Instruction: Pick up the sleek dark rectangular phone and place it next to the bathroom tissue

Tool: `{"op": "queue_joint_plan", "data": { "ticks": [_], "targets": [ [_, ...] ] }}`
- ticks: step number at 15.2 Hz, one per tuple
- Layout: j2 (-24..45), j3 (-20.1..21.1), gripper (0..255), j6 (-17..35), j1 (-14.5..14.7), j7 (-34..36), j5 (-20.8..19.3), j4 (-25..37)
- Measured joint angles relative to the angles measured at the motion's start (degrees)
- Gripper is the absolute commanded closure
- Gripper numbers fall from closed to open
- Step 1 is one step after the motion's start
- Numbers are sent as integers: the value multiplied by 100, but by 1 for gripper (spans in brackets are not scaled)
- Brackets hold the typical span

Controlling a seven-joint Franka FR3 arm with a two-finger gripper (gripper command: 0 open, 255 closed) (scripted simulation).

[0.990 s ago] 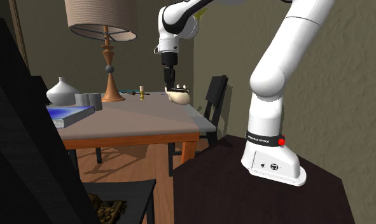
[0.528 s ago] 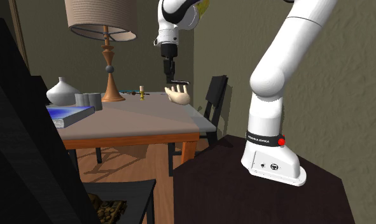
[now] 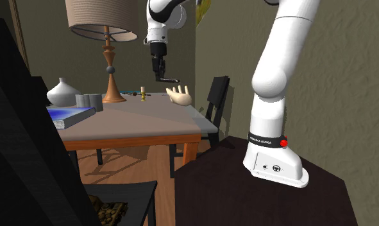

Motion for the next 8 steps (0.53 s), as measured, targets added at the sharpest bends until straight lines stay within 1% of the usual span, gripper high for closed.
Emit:
{"op": "queue_joint_plan", "data": {
  "ticks": [6, 8],
  "targets": [
    [1446, 86, 255, -149, 27, 166, -130, 1591],
    [1912, 111, 255, -276, 56, 230, -178, 2182]
  ]
}}
